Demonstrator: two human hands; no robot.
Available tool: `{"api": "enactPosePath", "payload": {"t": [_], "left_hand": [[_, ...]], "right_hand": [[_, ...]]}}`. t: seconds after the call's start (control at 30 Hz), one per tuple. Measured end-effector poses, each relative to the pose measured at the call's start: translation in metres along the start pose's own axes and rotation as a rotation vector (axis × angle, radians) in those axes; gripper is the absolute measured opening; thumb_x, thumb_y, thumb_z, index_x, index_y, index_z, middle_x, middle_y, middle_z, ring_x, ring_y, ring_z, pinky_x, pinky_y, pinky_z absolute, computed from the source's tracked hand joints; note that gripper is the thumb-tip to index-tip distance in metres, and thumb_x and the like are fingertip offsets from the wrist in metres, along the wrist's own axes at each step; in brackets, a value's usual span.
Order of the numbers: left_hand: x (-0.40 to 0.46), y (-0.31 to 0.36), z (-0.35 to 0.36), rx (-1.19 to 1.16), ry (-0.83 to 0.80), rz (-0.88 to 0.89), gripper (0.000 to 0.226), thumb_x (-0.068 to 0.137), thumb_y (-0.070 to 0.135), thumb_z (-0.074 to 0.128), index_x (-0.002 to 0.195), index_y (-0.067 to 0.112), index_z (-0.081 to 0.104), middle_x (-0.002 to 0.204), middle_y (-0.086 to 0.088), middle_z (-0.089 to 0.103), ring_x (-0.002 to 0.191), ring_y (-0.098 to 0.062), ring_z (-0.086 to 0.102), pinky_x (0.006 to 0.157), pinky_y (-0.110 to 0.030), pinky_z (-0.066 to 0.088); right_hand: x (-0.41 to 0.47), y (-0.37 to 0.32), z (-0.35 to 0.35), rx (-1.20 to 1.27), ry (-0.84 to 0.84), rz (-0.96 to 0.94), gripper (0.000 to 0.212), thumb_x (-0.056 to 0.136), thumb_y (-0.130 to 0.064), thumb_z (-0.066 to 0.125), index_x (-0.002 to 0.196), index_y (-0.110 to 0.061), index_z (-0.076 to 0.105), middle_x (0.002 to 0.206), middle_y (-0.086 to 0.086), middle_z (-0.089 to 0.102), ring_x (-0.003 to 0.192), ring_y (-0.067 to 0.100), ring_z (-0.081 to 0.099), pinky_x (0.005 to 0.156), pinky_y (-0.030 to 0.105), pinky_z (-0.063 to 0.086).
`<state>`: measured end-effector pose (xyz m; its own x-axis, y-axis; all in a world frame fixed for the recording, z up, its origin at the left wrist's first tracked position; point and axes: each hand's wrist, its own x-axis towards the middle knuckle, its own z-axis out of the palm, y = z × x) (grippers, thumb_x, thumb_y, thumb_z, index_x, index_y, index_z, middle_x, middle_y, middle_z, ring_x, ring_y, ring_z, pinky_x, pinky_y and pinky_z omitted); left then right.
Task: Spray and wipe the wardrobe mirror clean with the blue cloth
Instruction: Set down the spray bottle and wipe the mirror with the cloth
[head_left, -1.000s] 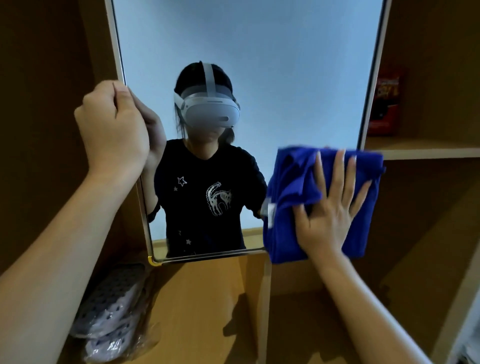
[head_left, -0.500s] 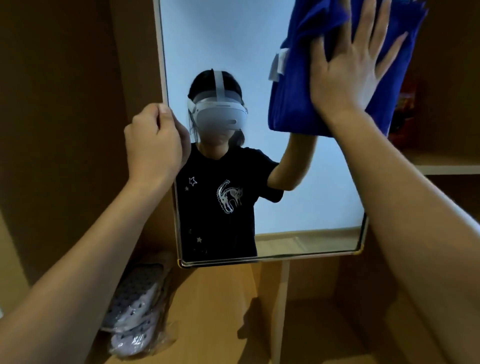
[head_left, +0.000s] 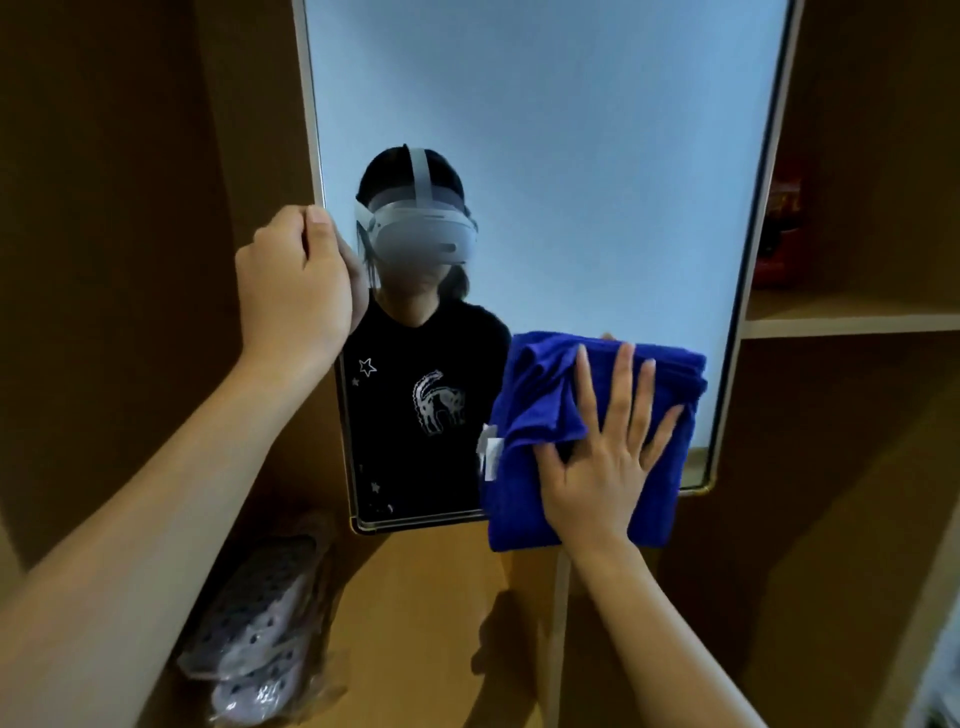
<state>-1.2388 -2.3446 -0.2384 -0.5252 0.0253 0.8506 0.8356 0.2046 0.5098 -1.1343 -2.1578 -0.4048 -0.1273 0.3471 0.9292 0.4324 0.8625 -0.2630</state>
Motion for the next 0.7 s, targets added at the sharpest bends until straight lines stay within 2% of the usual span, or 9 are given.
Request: {"api": "enactPosePath", "payload": {"t": [0.1,0.23,0.3,0.37,0.47,0.53,0.6,0.67,0.7], "left_hand": [[-0.007,0.000,0.002,0.000,0.024,0.006,0.036,0.105,0.029,0.031,0.100,0.007,0.059,0.087,-0.003,0.056,0.083,-0.011,0.054,0.067,-0.012,0.039],[-0.030,-0.018,0.004,-0.043,-0.042,-0.007,0.035,0.105,0.031,0.030,0.095,0.010,0.056,0.078,0.001,0.054,0.072,-0.009,0.055,0.062,-0.009,0.039],[-0.054,-0.032,0.005,-0.019,-0.049,-0.008,0.032,0.104,0.029,0.035,0.110,0.006,0.057,0.098,-0.007,0.059,0.092,-0.015,0.058,0.078,-0.012,0.042],[-0.095,-0.039,0.004,0.021,0.008,0.023,0.032,0.101,0.023,0.045,0.126,0.005,0.049,0.123,-0.013,0.049,0.116,-0.025,0.046,0.093,-0.025,0.040],[-0.178,-0.034,0.011,-0.040,-0.099,0.050,0.028,0.095,0.028,0.052,0.117,0.011,0.050,0.112,-0.002,0.047,0.104,-0.017,0.043,0.083,-0.020,0.037],[-0.218,-0.025,0.023,-0.079,-0.324,-0.092,0.026,0.095,0.048,0.047,0.109,0.027,0.048,0.100,0.012,0.049,0.091,-0.007,0.049,0.072,-0.014,0.038],[-0.235,-0.015,0.039,-0.082,-0.587,-0.375,0.036,0.084,0.064,0.046,0.101,0.033,0.047,0.095,0.014,0.055,0.082,-0.003,0.056,0.062,-0.013,0.041],[-0.234,-0.007,0.056,-0.258,-0.748,-0.740,0.044,0.078,0.065,0.051,0.095,0.024,0.056,0.087,0.003,0.065,0.073,-0.010,0.063,0.060,-0.027,0.054],[-0.231,-0.004,0.064,-0.387,-0.765,-0.898,0.046,0.080,0.061,0.054,0.091,0.016,0.059,0.081,-0.004,0.067,0.067,-0.016,0.064,0.059,-0.031,0.056]], "right_hand": [[-0.017,0.011,0.004,0.029,0.017,0.167,0.070,0.095,-0.066,0.023,0.155,-0.033,0.010,0.163,0.008,0.011,0.151,0.025,0.001,0.117,0.061,0.003],[-0.023,0.005,0.010,0.100,0.072,0.407,0.069,0.093,-0.059,0.030,0.154,-0.033,0.011,0.164,0.007,0.006,0.151,0.022,-0.002,0.119,0.054,-0.004],[-0.025,0.000,0.012,0.171,0.105,0.566,0.068,0.093,-0.058,0.027,0.154,-0.034,0.012,0.164,0.005,0.003,0.151,0.021,-0.003,0.119,0.055,-0.006],[-0.027,-0.005,0.013,0.244,0.129,0.660,0.067,0.092,-0.056,0.029,0.153,-0.034,0.014,0.164,0.006,0.000,0.151,0.020,-0.004,0.118,0.053,-0.009],[-0.026,-0.011,0.010,0.379,0.156,0.814,0.072,0.089,-0.056,0.029,0.154,-0.032,0.009,0.164,0.006,-0.010,0.150,0.020,-0.009,0.117,0.049,-0.011],[-0.023,-0.014,0.005,0.453,0.153,0.924,0.076,0.093,-0.049,0.034,0.156,-0.023,0.001,0.162,0.010,-0.019,0.149,0.024,-0.014,0.117,0.044,-0.011],[-0.019,-0.016,0.001,0.516,0.111,1.035,0.078,0.100,-0.035,0.041,0.154,-0.014,-0.012,0.158,0.017,-0.026,0.148,0.030,-0.018,0.118,0.037,-0.009],[-0.016,-0.017,-0.004,0.606,0.052,1.180,0.082,0.103,-0.029,0.041,0.150,-0.009,-0.023,0.156,0.025,-0.026,0.148,0.036,-0.013,0.119,0.038,0.000],[-0.015,-0.016,-0.007,0.655,0.026,1.247,0.083,0.103,-0.030,0.039,0.148,-0.008,-0.026,0.157,0.027,-0.021,0.148,0.038,-0.007,0.119,0.039,0.007]]}}
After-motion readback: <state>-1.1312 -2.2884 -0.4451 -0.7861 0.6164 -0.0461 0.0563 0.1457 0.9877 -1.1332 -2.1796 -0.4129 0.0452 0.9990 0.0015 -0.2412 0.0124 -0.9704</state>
